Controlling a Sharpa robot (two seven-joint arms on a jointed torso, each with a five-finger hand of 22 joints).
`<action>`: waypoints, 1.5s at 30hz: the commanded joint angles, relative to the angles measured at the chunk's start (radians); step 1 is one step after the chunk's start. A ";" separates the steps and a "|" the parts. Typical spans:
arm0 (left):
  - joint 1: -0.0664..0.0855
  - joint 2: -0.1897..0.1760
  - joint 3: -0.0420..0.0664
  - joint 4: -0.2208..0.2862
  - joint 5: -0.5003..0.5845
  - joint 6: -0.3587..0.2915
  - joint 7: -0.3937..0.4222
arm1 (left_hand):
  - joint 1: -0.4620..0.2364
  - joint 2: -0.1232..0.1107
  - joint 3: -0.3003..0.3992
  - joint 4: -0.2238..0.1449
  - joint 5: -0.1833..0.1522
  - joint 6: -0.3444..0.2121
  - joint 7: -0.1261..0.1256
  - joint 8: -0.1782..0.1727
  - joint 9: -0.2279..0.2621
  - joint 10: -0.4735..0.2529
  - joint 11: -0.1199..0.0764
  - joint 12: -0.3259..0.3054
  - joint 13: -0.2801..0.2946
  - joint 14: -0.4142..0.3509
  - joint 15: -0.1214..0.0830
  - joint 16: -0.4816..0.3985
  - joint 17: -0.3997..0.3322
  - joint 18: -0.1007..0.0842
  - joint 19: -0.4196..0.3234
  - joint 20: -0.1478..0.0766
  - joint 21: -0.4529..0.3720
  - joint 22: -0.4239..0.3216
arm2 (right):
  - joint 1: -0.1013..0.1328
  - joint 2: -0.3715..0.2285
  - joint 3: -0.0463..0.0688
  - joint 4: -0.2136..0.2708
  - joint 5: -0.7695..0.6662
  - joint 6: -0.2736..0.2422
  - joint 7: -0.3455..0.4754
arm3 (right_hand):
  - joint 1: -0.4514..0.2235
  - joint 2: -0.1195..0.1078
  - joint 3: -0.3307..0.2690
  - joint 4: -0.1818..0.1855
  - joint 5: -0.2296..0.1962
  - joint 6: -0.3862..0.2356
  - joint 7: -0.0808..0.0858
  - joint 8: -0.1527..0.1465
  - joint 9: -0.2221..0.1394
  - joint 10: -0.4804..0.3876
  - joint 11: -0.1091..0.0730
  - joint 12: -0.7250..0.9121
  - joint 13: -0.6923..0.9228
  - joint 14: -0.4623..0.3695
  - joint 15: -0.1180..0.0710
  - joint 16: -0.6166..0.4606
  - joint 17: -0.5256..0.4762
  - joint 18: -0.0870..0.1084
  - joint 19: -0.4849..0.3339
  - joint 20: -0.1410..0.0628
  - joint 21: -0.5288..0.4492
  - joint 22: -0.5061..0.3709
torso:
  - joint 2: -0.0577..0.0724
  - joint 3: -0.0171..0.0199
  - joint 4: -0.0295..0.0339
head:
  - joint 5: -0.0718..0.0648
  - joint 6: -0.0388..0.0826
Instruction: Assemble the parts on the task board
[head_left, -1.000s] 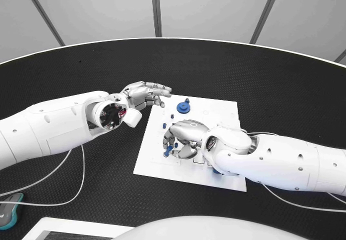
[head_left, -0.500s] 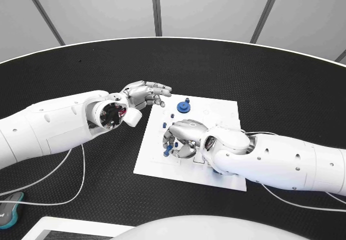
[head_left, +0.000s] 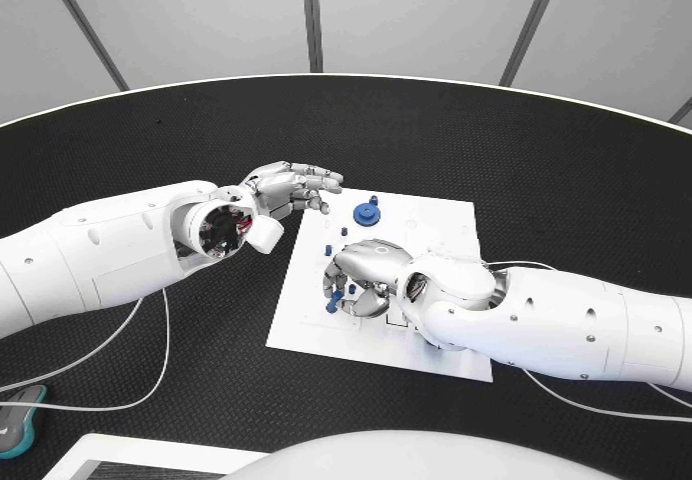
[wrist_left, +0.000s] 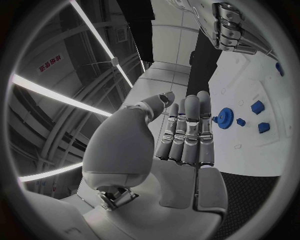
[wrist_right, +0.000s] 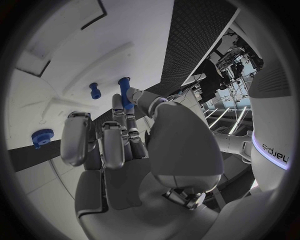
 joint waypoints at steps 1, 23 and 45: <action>0.000 0.000 0.000 0.000 0.000 0.000 0.000 | 0.001 0.007 -0.007 0.000 0.002 -0.005 -0.001 -0.002 -0.001 -0.007 0.001 0.003 0.002 -0.005 0.001 0.000 -0.001 0.007 0.004 0.001 -0.005 -0.001 | -0.001 0.003 0.000 0.000 0.000 0.010 0.003 | -0.001 0.008 0.000 -0.004 0.004 -0.001 0.005 0.004 0.000 0.005 -0.001 0.004 0.002 0.056 -0.004 0.004 0.026 0.000 0.013 -0.004 -0.001 0.011 | 0.000 -0.0003 0.0003 | 0.000 -0.001; 0.000 0.004 0.000 -0.004 0.000 0.001 -0.002 | 0.000 0.007 -0.009 0.001 0.002 -0.005 -0.001 -0.001 0.000 -0.008 0.001 0.005 0.002 -0.006 0.001 0.000 -0.002 0.007 0.004 0.001 -0.006 -0.002 | -0.005 0.011 -0.005 -0.005 -0.001 0.033 0.016 | -0.051 -0.022 -0.027 0.016 0.030 -0.069 0.028 -0.039 -0.009 -0.078 0.028 -0.054 -0.008 0.053 0.020 -0.001 0.017 0.002 0.007 0.013 -0.020 -0.001 | -0.001 0.0003 -0.0002 | 0.001 -0.004; 0.000 0.000 0.000 -0.004 0.000 0.003 -0.005 | -0.001 0.007 -0.010 0.002 0.002 -0.005 -0.001 -0.001 0.000 -0.008 0.001 0.006 0.002 -0.006 0.002 0.000 -0.002 0.007 0.004 0.002 -0.007 -0.002 | -0.005 -0.018 -0.005 0.020 -0.001 -0.025 0.033 | -0.072 -0.067 -0.044 0.022 0.026 -0.176 0.025 -0.114 -0.036 -0.248 0.058 -0.067 -0.062 0.039 0.045 -0.027 -0.028 0.028 -0.030 0.040 -0.140 -0.095 | 0.000 0.0012 0.0009 | 0.000 -0.006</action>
